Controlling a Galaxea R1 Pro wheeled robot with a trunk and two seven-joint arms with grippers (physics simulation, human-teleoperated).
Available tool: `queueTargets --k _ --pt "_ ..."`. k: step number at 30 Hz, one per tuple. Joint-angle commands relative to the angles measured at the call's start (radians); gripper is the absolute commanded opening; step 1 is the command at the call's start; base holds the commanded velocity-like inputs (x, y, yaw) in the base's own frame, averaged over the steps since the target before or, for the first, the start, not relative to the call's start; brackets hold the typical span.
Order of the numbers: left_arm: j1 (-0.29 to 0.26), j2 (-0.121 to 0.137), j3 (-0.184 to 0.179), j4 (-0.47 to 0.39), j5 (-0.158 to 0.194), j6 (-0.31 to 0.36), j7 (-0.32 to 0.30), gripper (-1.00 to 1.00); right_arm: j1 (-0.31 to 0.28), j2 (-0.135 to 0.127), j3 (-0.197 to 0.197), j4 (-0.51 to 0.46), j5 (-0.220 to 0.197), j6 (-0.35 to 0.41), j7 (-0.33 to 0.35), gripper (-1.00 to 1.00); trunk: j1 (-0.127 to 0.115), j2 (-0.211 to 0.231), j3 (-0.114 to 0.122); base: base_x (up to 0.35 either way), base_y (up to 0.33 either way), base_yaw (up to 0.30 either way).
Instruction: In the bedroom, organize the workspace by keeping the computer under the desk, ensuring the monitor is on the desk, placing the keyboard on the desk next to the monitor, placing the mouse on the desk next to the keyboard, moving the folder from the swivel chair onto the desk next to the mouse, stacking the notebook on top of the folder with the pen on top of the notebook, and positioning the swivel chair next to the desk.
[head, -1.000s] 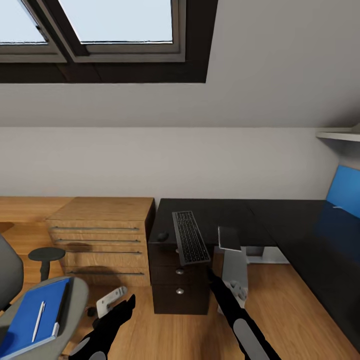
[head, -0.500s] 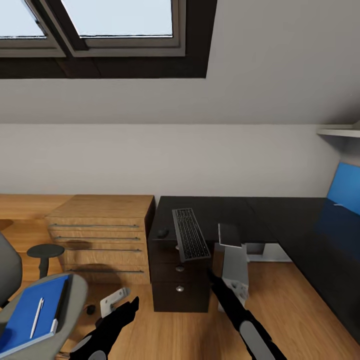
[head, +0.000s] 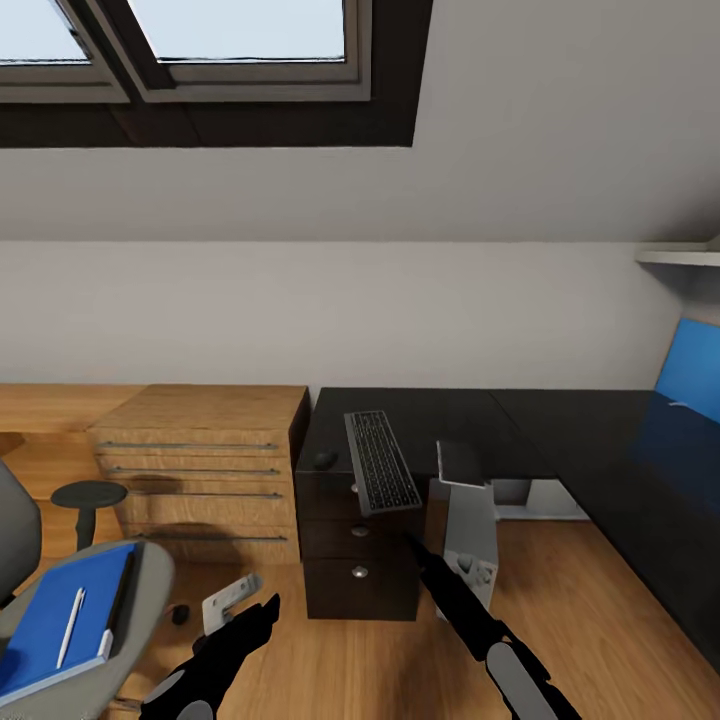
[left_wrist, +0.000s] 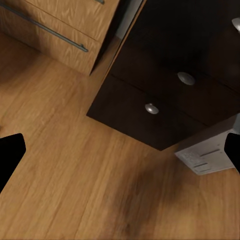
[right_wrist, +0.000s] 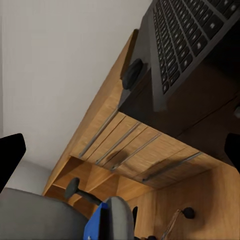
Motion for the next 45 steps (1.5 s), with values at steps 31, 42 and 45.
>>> queueTargets --k 31,42,45 --pt "-0.001 0.002 0.000 -0.003 0.004 0.002 0.007 1.00 -0.001 -0.003 0.001 0.000 -0.009 0.003 0.025 1.00 0.119 -0.218 -0.098 0.000 0.000 0.000" --pt "-0.001 0.002 0.000 -0.003 0.004 0.002 0.007 1.00 -0.001 -0.002 0.002 0.000 -0.009 0.002 0.022 1.00 0.161 -0.295 -0.133 0.000 0.000 0.000" --pt "-0.001 0.002 0.000 -0.003 0.004 0.002 0.007 1.00 -0.001 -0.001 0.002 -0.001 -0.010 0.002 0.023 1.00 0.173 -0.316 -0.142 0.000 0.000 0.000"
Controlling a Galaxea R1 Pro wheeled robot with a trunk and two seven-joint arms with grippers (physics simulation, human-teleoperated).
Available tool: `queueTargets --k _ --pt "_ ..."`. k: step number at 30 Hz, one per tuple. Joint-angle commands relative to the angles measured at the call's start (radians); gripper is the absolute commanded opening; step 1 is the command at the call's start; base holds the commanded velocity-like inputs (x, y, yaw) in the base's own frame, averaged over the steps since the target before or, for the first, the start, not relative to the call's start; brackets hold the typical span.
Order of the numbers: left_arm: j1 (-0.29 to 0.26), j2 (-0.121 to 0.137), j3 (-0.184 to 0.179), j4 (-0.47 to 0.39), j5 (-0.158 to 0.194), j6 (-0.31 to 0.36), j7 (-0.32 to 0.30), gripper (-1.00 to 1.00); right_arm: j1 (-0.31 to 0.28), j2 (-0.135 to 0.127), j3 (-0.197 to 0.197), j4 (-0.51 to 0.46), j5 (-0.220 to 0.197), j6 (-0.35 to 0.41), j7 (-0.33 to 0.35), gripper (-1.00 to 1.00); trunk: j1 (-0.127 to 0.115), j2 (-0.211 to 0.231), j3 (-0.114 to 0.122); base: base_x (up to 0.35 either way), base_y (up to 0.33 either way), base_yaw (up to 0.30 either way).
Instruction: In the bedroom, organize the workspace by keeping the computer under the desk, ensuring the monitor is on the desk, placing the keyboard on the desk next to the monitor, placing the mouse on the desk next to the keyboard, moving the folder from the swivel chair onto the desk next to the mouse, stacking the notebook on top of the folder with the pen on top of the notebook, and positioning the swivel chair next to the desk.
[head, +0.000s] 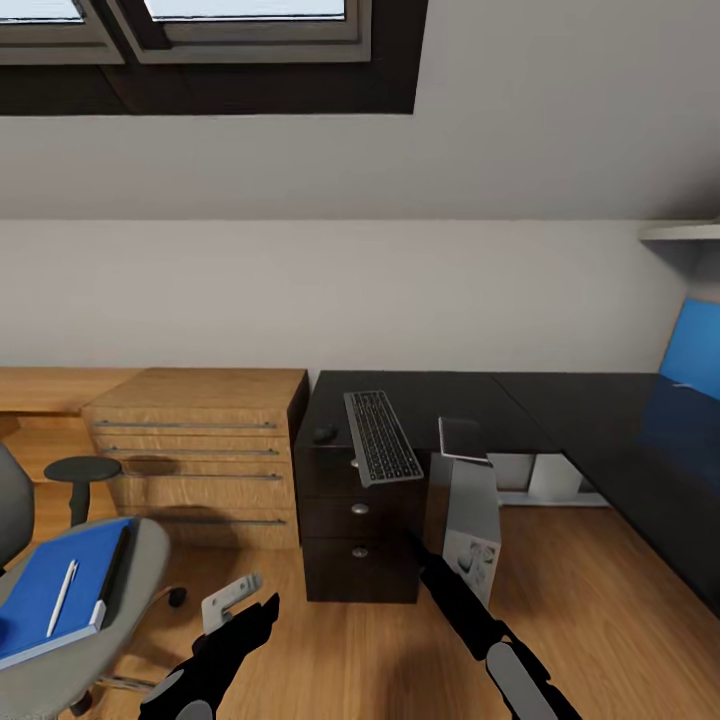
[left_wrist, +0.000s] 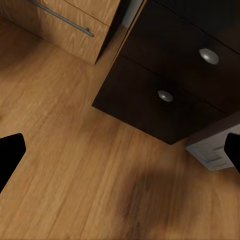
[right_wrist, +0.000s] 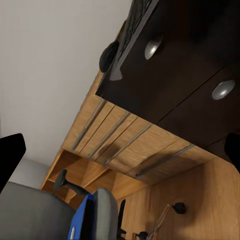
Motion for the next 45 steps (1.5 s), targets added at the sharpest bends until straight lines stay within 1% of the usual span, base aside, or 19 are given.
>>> queueTargets --k 1,5,9,13,15,17,20,22,24,25,27,29,30,31,32,36,41,45 --pt "-0.001 0.001 -0.002 -0.001 0.004 0.002 0.007 1.00 -0.001 0.000 0.002 -0.001 -0.011 0.005 0.002 1.00 0.004 -0.008 -0.004 0.000 0.000 0.000" --pt "-0.001 0.001 -0.002 -0.001 0.004 0.002 0.007 1.00 -0.001 0.001 0.002 -0.001 -0.009 0.009 -0.002 1.00 0.019 -0.036 -0.017 0.000 0.000 0.000" --pt "-0.001 0.001 -0.003 -0.001 0.004 0.002 0.007 1.00 -0.001 0.000 0.001 -0.005 -0.008 0.016 -0.008 1.00 0.019 -0.036 -0.017 0.000 0.000 0.000" --pt "-0.001 0.001 -0.003 -0.001 0.004 0.002 0.007 1.00 -0.002 0.002 -0.001 -0.006 -0.012 0.046 -0.016 1.00 0.019 -0.036 -0.017 0.000 0.000 0.000" --pt "-0.001 0.001 -0.003 -0.001 0.004 0.002 0.007 1.00 -0.003 0.005 -0.002 -0.007 -0.013 0.056 -0.027 1.00 0.019 -0.036 -0.017 0.000 0.000 0.000" --pt "-0.001 0.001 -0.003 -0.001 0.004 0.002 0.007 1.00 -0.003 0.007 -0.003 -0.009 -0.016 0.064 -0.053 1.00 0.019 -0.036 -0.017 0.000 0.000 0.000" --pt "-0.001 0.001 -0.003 -0.001 0.004 0.002 0.007 1.00 -0.003 0.009 -0.005 -0.010 -0.032 0.068 -0.081 1.00 0.019 -0.036 -0.017 0.000 0.000 0.000" --pt "-0.001 0.000 -0.004 -0.001 0.004 0.002 0.007 1.00 -0.004 0.011 -0.007 -0.009 -0.066 0.068 -0.106 1.00 0.019 -0.036 -0.017 0.000 0.000 0.000" --pt "-0.001 0.000 -0.005 -0.001 0.004 0.002 0.007 1.00 -0.008 0.011 -0.008 -0.009 -0.118 0.062 -0.141 1.00 0.019 -0.036 -0.017 0.000 0.000 0.000" --pt "-0.001 -0.001 -0.025 -0.001 0.004 0.002 0.007 1.00 -0.012 0.011 -0.009 -0.010 -0.171 0.058 -0.190 1.00 0.019 -0.036 -0.017 0.000 0.000 0.000" --pt "-0.001 -0.001 -0.044 -0.001 0.003 0.002 0.007 1.00 -0.012 0.011 -0.008 -0.010 -0.195 0.060 -0.196 1.00 0.019 -0.036 -0.017 0.000 0.000 0.000" --pt "-0.001 0.000 -0.056 -0.001 0.003 0.002 0.007 1.00 -0.013 0.011 -0.007 -0.011 -0.232 0.064 -0.198 1.00 0.019 -0.036 -0.017 0.000 0.000 0.000" --pt "-0.001 0.000 -0.065 -0.001 0.002 0.002 0.007 1.00 -0.013 0.011 -0.005 -0.012 -0.296 0.087 -0.200 1.00 0.019 -0.036 -0.017 0.000 0.000 0.000" --pt "-0.001 0.000 -0.066 -0.001 0.002 0.002 0.007 1.00 -0.013 0.011 -0.005 -0.012 -0.306 0.094 -0.199 1.00 0.019 -0.036 -0.017 0.000 0.000 0.000" --pt "-0.001 0.001 -0.067 -0.001 0.002 0.002 0.007 1.00 -0.013 0.011 -0.005 -0.012 -0.326 0.111 -0.198 1.00 0.019 -0.036 -0.017 0.000 0.000 0.000" --pt "-0.001 0.001 -0.069 -0.001 0.001 0.002 0.008 1.00 -0.013 0.010 -0.004 -0.013 -0.380 0.156 -0.197 1.00 0.019 -0.036 -0.017 0.000 0.000 0.000" --pt "-0.001 0.000 -0.070 -0.001 0.001 0.002 0.007 1.00 -0.013 0.010 -0.005 -0.023 -0.402 0.170 -0.197 1.00 0.019 -0.036 -0.017 0.005 0.000 0.000" --pt "-0.001 0.000 -0.072 -0.001 -0.002 0.000 0.007 1.00 -0.013 0.010 -0.006 -0.026 -0.408 0.172 -0.197 1.00 0.019 -0.036 -0.017 0.122 0.000 0.000"
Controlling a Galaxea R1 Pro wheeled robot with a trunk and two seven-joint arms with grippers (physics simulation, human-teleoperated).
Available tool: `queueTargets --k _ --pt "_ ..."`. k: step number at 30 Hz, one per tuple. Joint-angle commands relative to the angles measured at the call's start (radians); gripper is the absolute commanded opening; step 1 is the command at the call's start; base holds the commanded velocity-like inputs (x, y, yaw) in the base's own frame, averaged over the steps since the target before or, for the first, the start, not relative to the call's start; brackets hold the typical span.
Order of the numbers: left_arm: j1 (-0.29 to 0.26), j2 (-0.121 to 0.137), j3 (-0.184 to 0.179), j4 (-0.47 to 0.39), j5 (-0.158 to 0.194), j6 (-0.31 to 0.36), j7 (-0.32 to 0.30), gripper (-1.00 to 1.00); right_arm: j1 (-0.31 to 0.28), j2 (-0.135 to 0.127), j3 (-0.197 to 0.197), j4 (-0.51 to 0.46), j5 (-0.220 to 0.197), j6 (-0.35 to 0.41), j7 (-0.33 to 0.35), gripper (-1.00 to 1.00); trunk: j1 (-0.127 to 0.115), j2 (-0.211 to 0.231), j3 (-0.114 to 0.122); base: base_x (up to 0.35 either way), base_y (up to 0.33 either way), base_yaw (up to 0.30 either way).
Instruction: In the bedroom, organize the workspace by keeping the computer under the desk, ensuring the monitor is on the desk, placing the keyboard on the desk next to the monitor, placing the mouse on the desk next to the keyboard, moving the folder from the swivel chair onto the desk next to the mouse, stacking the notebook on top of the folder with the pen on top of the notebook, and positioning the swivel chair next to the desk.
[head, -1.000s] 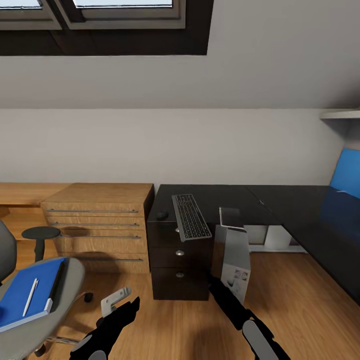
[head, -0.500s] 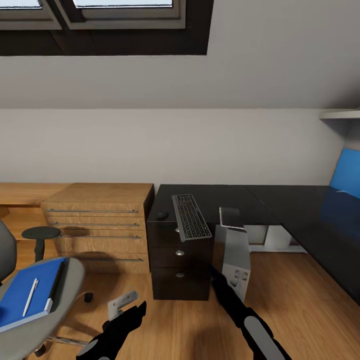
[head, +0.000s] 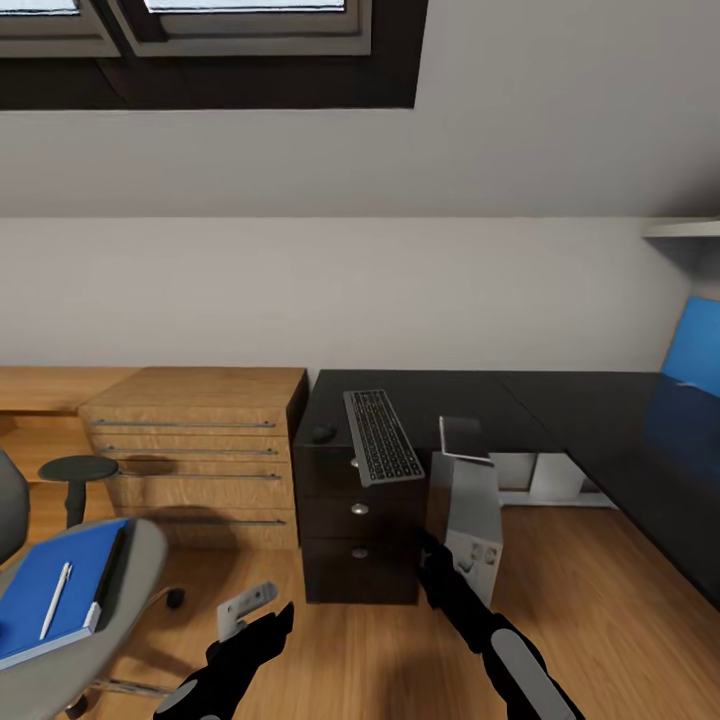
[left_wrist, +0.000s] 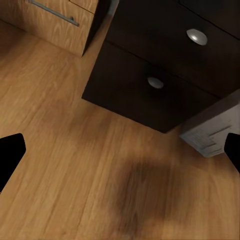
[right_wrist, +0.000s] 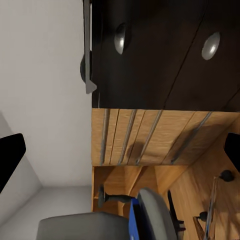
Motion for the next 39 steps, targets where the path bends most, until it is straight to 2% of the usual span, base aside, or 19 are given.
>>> queueTargets --k 1,5,21,30,39 --pt "-0.001 0.001 -0.002 -0.001 0.003 0.002 0.007 1.00 -0.001 -0.001 0.002 0.000 -0.010 0.002 0.001 1.00 0.000 0.000 -0.001 0.241 0.000 0.000" --pt "-0.001 0.001 -0.002 -0.001 0.003 0.002 0.007 1.00 -0.001 -0.001 0.003 -0.001 -0.010 0.001 0.001 1.00 0.000 0.000 -0.001 0.244 0.000 0.000" --pt "-0.001 0.002 -0.028 -0.001 0.002 0.000 0.008 1.00 -0.001 -0.001 0.003 -0.001 -0.007 -0.001 -0.003 1.00 -0.061 0.112 0.049 0.002 0.000 0.000" --pt "-0.001 0.002 -0.030 -0.001 0.002 0.000 0.006 1.00 -0.001 -0.001 0.003 -0.001 -0.007 -0.001 -0.003 1.00 -0.061 0.112 0.049 0.005 0.000 0.000" --pt "-0.001 0.002 -0.030 -0.001 0.002 -0.001 0.005 1.00 -0.001 -0.001 0.001 0.000 -0.007 -0.001 -0.003 1.00 -0.061 0.112 0.049 0.137 0.000 0.000"
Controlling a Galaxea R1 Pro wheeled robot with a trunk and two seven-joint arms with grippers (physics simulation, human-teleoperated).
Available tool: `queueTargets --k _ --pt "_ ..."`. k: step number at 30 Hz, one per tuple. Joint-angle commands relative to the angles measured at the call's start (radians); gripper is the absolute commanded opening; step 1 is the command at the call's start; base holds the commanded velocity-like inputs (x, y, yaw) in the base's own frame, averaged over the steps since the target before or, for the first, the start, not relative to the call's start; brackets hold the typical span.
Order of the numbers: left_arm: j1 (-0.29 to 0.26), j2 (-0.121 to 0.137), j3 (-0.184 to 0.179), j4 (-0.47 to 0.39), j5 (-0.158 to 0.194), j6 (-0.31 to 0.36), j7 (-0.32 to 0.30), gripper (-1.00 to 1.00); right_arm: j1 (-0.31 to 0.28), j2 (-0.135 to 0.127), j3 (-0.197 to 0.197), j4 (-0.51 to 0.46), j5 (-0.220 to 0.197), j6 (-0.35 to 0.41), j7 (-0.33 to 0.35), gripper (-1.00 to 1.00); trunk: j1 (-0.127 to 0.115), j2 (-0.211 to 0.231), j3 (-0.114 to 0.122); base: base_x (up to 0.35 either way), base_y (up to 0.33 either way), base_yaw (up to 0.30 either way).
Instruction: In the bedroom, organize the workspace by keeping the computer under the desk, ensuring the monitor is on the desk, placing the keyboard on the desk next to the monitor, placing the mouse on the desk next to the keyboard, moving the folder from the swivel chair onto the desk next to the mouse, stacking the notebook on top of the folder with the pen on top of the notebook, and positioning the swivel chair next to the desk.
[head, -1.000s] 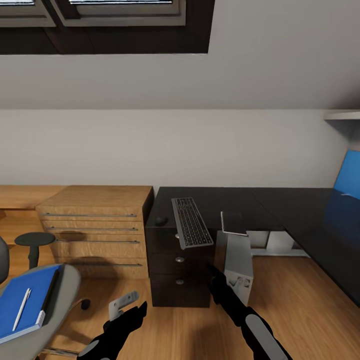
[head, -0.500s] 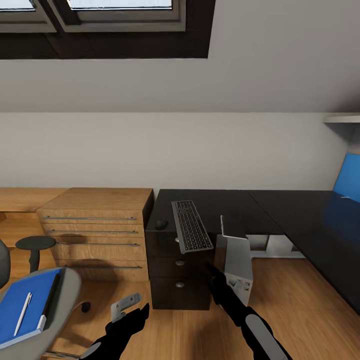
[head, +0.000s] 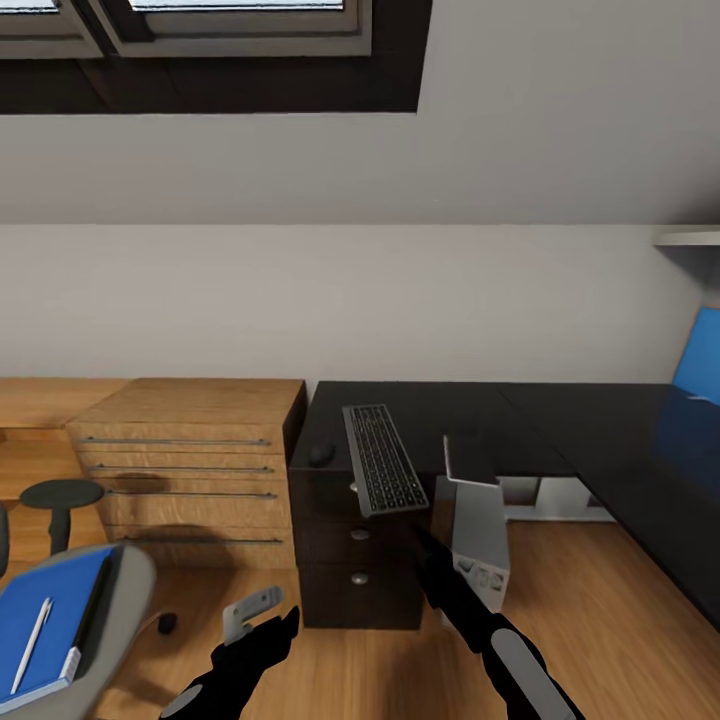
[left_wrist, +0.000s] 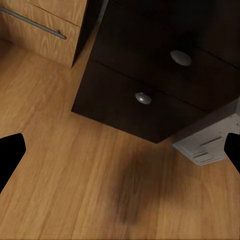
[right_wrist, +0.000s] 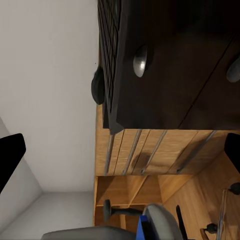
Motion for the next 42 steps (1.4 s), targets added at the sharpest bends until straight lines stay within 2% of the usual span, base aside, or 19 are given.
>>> queueTargets --k 1,23,42 --pt "-0.001 0.001 -0.002 -0.001 0.003 0.001 0.007 1.00 -0.001 -0.001 0.002 0.000 -0.009 0.002 0.002 1.00 0.000 -0.001 -0.001 0.157 0.000 0.000" --pt "-0.001 0.004 0.000 -0.001 0.002 -0.007 0.010 1.00 -0.001 -0.001 0.001 0.001 -0.009 0.001 0.002 1.00 0.000 -0.001 -0.001 0.137 0.008 0.000" --pt "-0.001 0.011 0.004 -0.001 0.002 -0.007 0.010 1.00 -0.001 -0.001 0.001 0.001 -0.009 0.001 0.002 1.00 0.000 -0.001 -0.001 0.071 0.009 0.000"
